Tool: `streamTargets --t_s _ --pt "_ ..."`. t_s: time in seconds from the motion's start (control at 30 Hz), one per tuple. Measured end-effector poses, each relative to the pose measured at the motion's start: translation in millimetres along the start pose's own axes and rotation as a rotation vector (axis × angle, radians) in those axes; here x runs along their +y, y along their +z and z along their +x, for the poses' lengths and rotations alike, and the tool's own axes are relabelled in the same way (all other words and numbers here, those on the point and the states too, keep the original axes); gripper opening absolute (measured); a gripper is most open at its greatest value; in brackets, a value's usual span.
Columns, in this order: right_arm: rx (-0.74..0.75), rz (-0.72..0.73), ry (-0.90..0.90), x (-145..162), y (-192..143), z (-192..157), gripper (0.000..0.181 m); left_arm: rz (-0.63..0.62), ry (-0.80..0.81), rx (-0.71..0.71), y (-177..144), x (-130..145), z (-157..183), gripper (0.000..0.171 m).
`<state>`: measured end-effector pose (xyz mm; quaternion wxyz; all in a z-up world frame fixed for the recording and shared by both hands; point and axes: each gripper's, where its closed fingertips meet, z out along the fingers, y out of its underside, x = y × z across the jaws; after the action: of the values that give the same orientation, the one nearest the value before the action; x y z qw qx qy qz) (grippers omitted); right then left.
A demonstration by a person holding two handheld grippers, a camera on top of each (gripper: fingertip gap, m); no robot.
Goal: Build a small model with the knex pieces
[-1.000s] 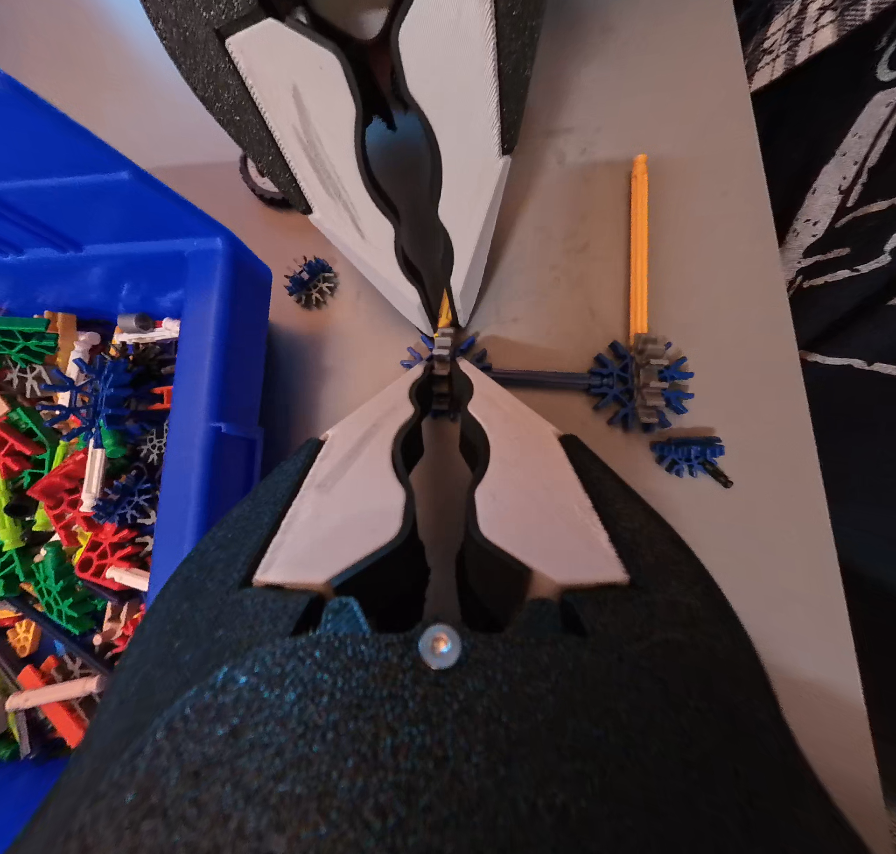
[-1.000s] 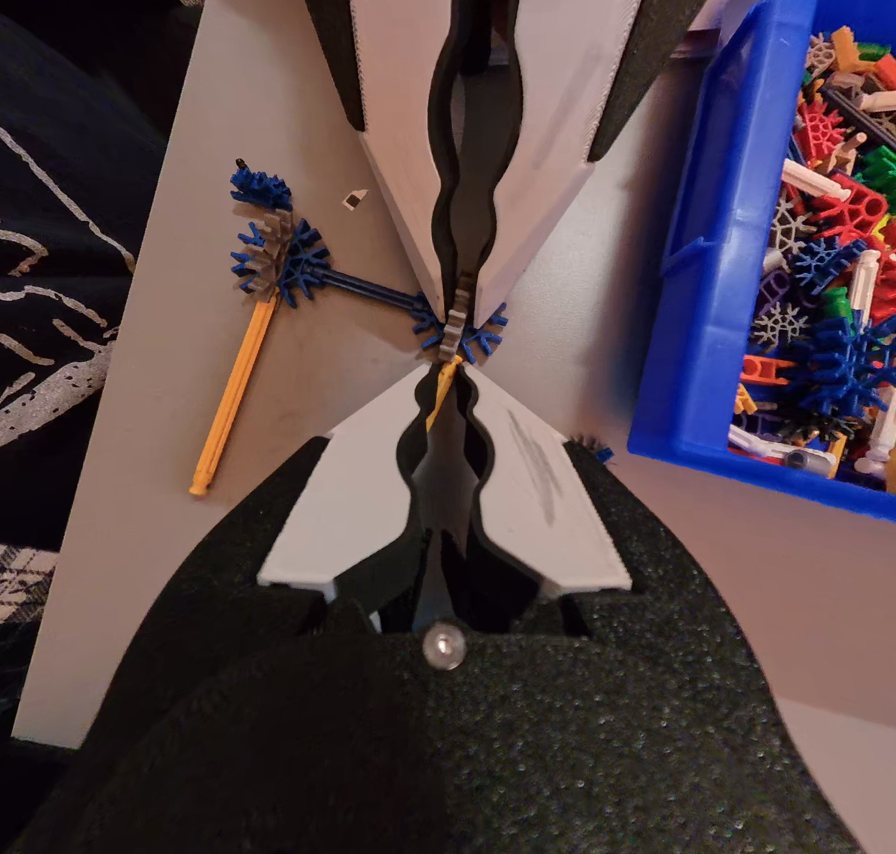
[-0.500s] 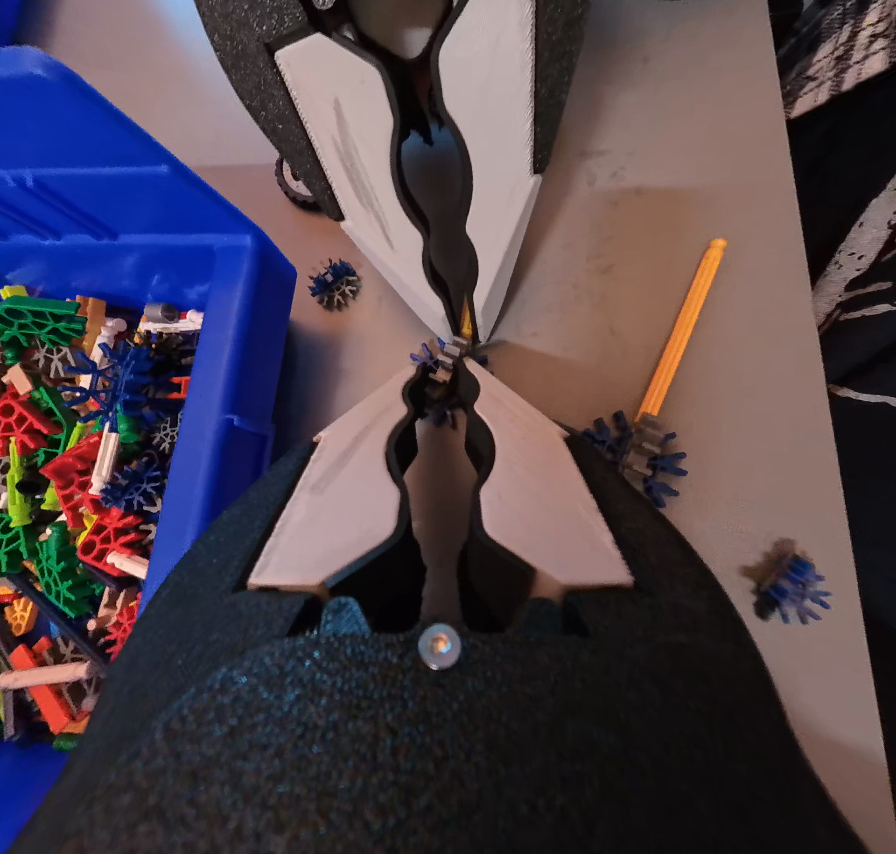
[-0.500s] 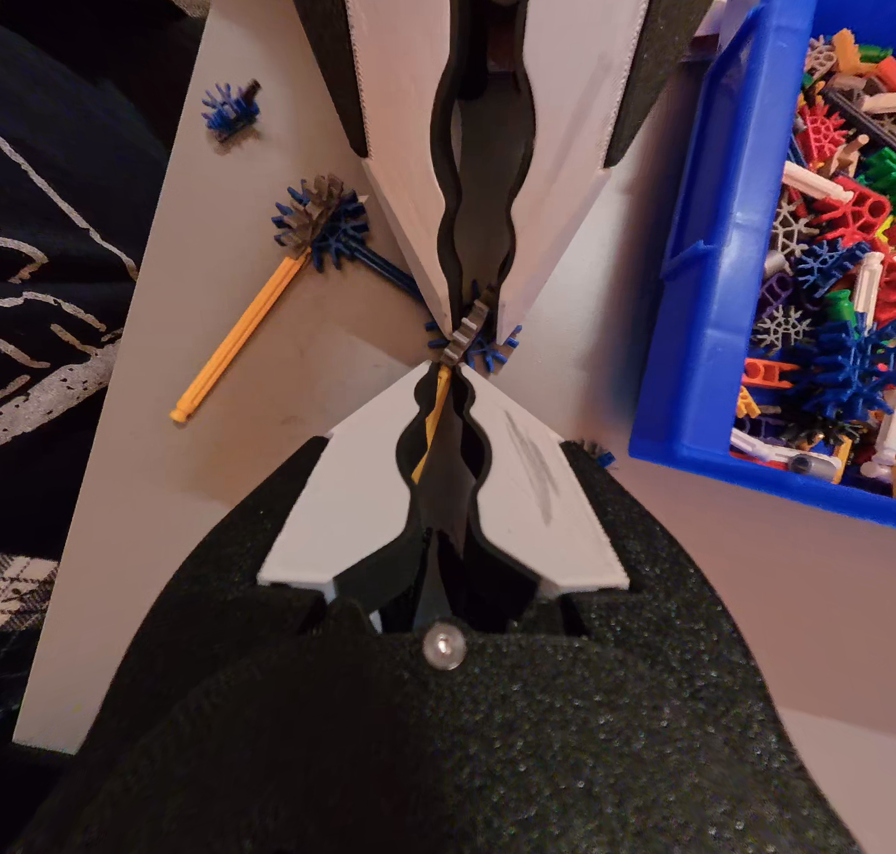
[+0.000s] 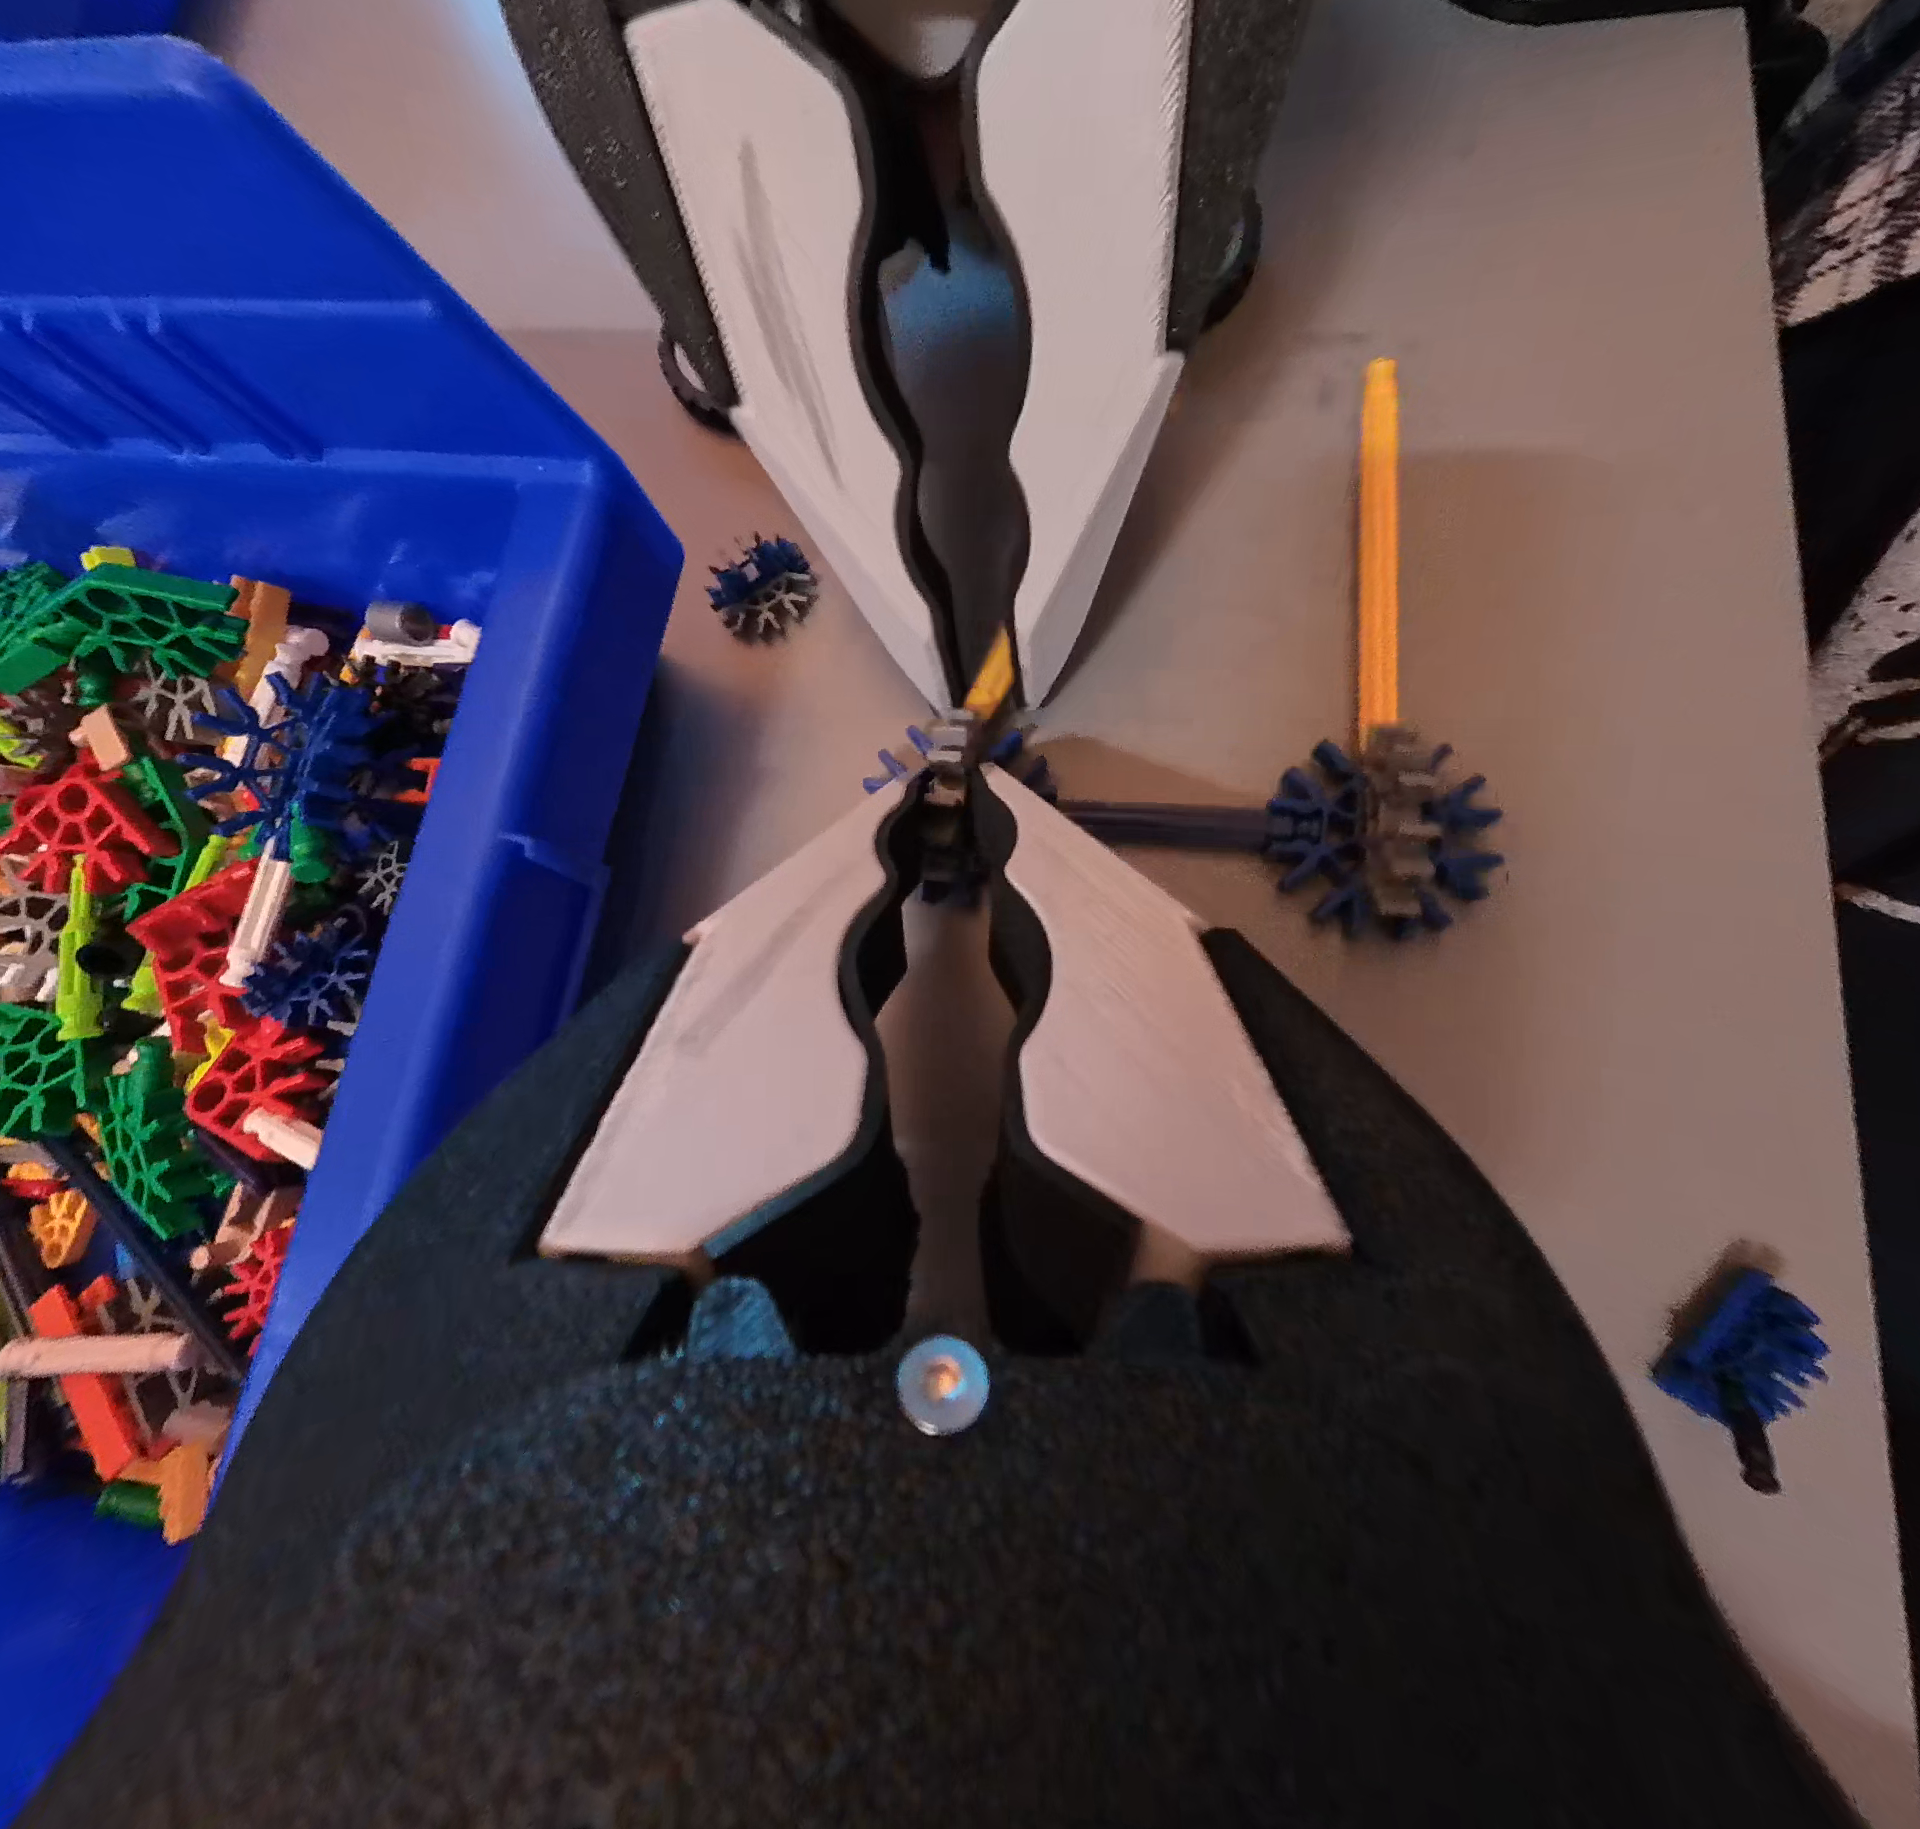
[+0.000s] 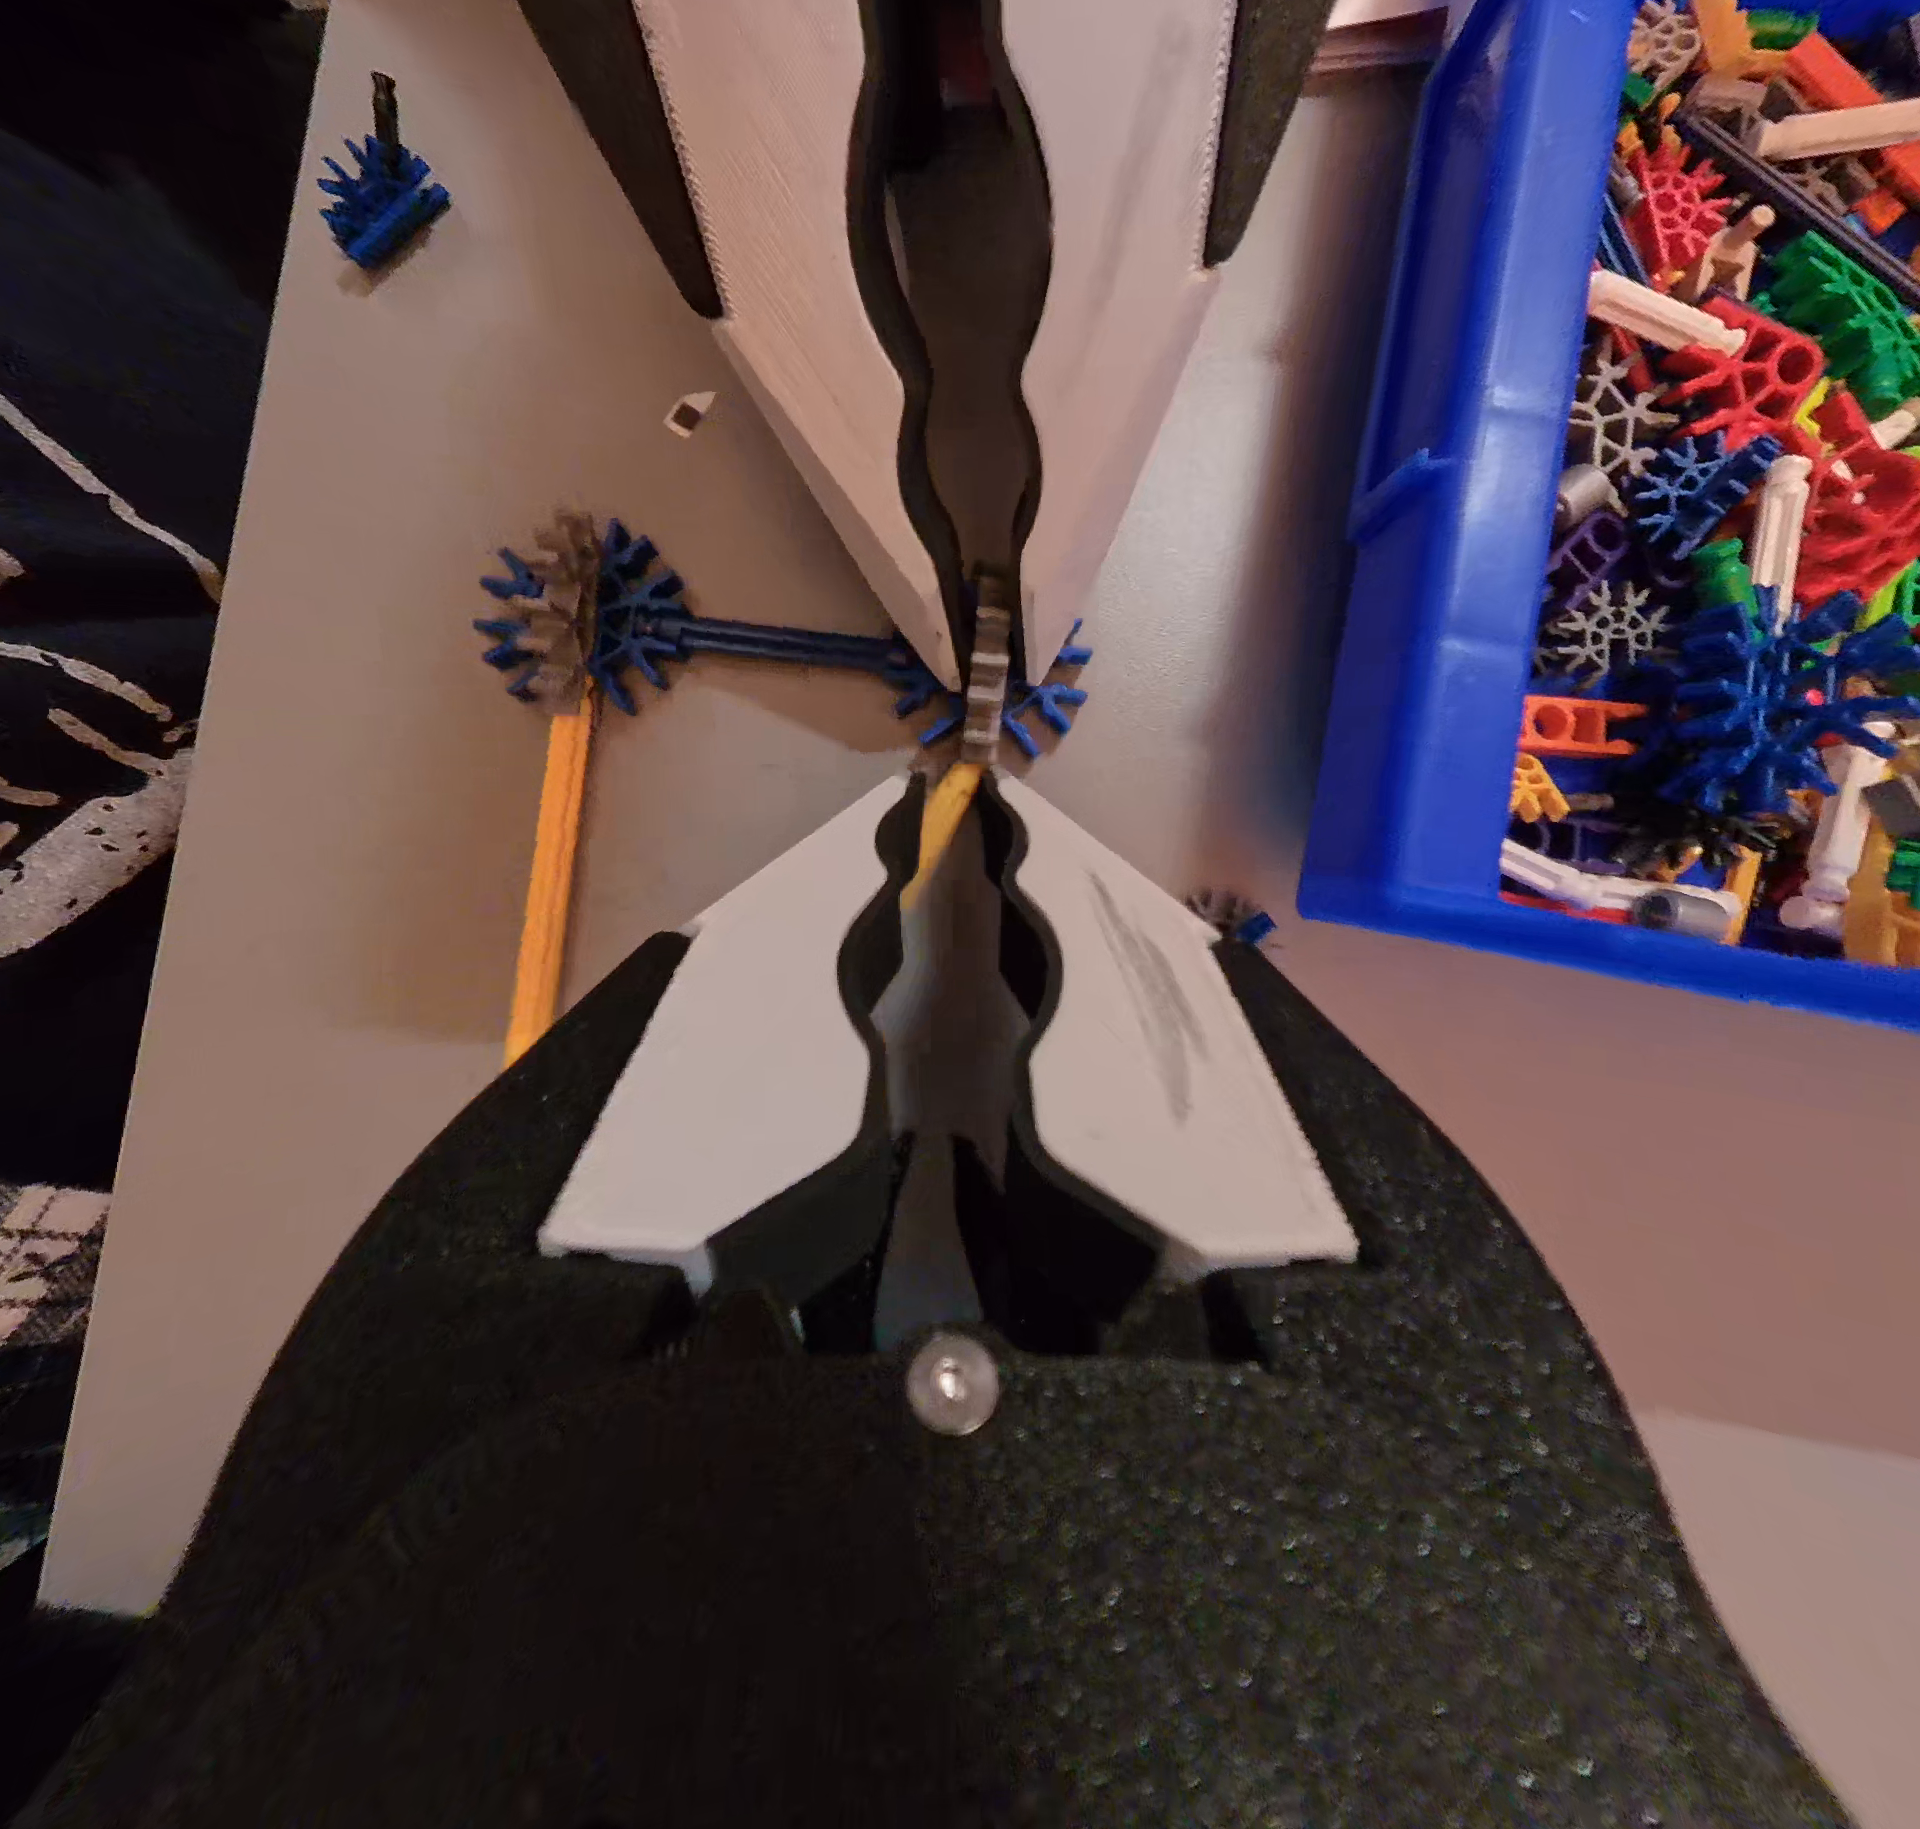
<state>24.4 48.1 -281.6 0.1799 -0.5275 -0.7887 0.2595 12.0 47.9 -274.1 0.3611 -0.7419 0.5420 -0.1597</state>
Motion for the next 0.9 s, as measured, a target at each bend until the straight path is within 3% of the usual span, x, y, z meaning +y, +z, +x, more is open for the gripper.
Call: streamTargets --t_s 0.9 --pt "0.097 -0.046 0.028 2.7 -1.4 10.9 0.004 0.017 -0.073 -0.042 2.5 -1.7 -5.2 0.005"
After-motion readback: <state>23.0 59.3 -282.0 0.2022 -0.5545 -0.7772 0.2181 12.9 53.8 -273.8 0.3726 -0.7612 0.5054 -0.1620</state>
